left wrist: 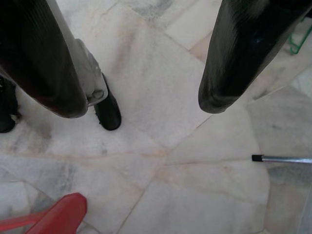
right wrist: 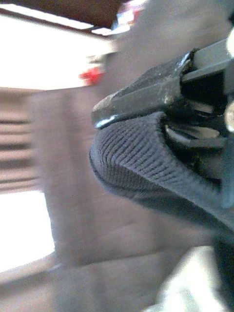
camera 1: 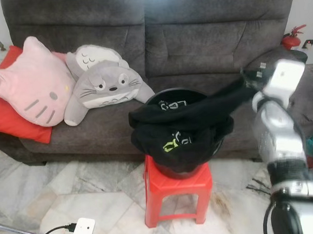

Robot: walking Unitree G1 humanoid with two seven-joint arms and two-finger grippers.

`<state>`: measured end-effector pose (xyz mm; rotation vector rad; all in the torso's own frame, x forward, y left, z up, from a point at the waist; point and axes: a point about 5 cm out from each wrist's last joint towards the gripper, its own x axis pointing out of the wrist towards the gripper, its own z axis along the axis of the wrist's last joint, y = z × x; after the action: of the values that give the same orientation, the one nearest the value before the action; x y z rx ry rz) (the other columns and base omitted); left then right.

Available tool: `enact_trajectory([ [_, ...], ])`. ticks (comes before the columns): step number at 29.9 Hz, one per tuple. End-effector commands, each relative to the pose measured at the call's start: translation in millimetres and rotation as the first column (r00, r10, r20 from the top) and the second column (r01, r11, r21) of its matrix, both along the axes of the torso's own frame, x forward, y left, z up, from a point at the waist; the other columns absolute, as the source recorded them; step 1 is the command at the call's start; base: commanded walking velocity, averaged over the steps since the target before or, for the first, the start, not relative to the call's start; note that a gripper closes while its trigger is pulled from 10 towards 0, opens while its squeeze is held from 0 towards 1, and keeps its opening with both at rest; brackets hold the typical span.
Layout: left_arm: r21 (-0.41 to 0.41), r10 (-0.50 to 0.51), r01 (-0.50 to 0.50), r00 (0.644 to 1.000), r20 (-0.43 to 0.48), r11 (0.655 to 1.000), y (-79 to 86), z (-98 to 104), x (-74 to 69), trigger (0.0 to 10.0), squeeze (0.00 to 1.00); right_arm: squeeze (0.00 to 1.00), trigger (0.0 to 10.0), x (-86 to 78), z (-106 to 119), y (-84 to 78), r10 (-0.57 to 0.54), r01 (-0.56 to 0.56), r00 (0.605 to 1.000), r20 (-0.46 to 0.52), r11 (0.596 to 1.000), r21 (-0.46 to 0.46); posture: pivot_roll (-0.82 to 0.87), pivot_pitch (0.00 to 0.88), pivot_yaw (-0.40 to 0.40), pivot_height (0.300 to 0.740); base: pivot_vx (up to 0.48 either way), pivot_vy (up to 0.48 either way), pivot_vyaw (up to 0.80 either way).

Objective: Hang hanger

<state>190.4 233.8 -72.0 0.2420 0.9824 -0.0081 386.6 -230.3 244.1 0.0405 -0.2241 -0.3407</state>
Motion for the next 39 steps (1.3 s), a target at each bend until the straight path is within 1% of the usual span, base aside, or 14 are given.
enact_trajectory([
  [1,0.007,-0.005,0.005,1.000,-0.017,1.000,1.8,-1.2,-3.0,10.0,0.00,0.00,10.0,-1.7,75.9,-4.9,-0.003,0.031,0.971,0.241,0.993,-0.112,-0.16,0.000,-0.017,0.740,0.000,0.000,0.00],
  [3,0.007,-0.007,0.007,1.000,-0.016,1.000,1.7,-1.1,-2.8,10.0,0.00,0.00,10.0,-9.8,119.0,-0.5,0.026,0.047,0.928,0.371,0.981,-0.187,-0.17,0.000,-0.017,0.740,0.000,0.000,0.00],
  [4,0.007,-0.008,0.008,1.000,-0.017,1.000,1.8,-1.1,-2.8,10.0,0.00,0.00,10.0,-25.0,162.0,6.7,0.072,0.055,0.860,0.505,0.971,-0.233,-0.17,0.000,-0.017,0.740,0.000,0.000,0.00],
  [5,0.007,-0.008,0.008,1.000,-0.017,1.000,1.8,-1.1,-2.8,10.0,0.00,0.00,10.0,-30.9,174.4,9.3,0.089,0.055,0.834,0.545,0.969,-0.242,-0.17,0.000,-0.017,0.740,0.000,0.000,0.00],
  [9,0.006,-0.011,0.011,1.000,-0.018,1.000,1.4,-1.3,-3.0,10.0,0.00,0.00,10.0,-59.5,206.5,16.0,0.125,0.073,0.733,0.668,0.963,-0.261,-0.18,0.000,-0.019,0.740,0.000,0.000,0.00],
  [13,0.004,-0.015,0.015,1.000,-0.019,1.000,0.9,-1.4,-3.0,10.0,0.00,0.00,10.0,-71.4,199.6,24.0,0.146,0.067,0.712,0.686,0.959,-0.274,-0.18,0.002,-0.020,0.740,0.000,0.000,0.00],
  [18,0.003,-0.016,0.016,1.000,-0.018,1.000,0.5,-1.4,-2.9,10.0,0.00,0.00,10.0,-68.5,138.9,29.9,0.140,0.026,0.820,0.555,0.960,-0.280,-0.18,0.003,-0.020,0.740,0.000,0.000,0.00],
  [22,0.004,-0.020,0.020,1.000,-0.020,1.000,0.8,-1.1,-2.4,10.0,0.00,0.00,10.0,-66.6,72.9,25.4,0.091,0.010,0.937,0.338,0.958,-0.286,-0.18,0.014,-0.023,0.740,0.000,0.000,0.00],
  [23,0.004,-0.020,0.020,1.000,-0.020,1.000,0.8,-1.1,-2.4,10.0,0.00,0.00,10.0,-66.6,72.9,25.4,0.091,0.010,0.937,0.338,0.958,-0.286,-0.18,0.014,-0.023,0.740,0.000,0.000,0.00],
  [25,0.002,-0.024,0.024,0.999,-0.021,1.000,1.0,-0.9,-2.1,10.0,0.00,0.00,10.0,-71.5,22.1,14.1,-0.002,0.042,0.984,0.176,0.974,-0.224,-0.18,0.015,-0.025,0.740,0.000,0.000,0.00],
  [29,0.002,-0.025,0.025,0.999,-0.022,1.000,1.1,-0.8,-1.9,10.0,0.00,0.00,10.0,-76.3,-5.8,12.8,-0.024,0.042,0.995,0.096,0.981,-0.188,-0.18,0.016,-0.024,0.740,0.000,0.000,0.00],
  [32,0.002,-0.035,0.035,0.999,-0.030,0.999,0.8,-1.0,-2.0,10.0,0.00,0.00,10.0,-84.0,-49.6,21.0,0.007,-0.013,0.999,-0.033,0.984,-0.177,-0.18,0.017,-0.026,0.740,0.000,0.000,0.00],
  [33,0.001,-0.036,0.036,0.999,-0.031,0.999,0.8,-1.0,-2.1,10.0,0.00,0.00,10.0,-87.6,-73.8,21.7,0.009,-0.026,0.995,-0.101,0.985,-0.169,-0.18,0.017,-0.026,0.740,0.000,0.000,0.00],
  [39,0.004,-0.038,0.038,0.999,-0.032,0.999,1.3,-0.8,-1.9,10.0,0.00,0.00,10.0,-94.9,-101.4,27.0,0.028,-0.054,0.983,-0.182,0.989,-0.138,-0.17,0.027,-0.023,0.740,0.000,0.000,0.00],
])
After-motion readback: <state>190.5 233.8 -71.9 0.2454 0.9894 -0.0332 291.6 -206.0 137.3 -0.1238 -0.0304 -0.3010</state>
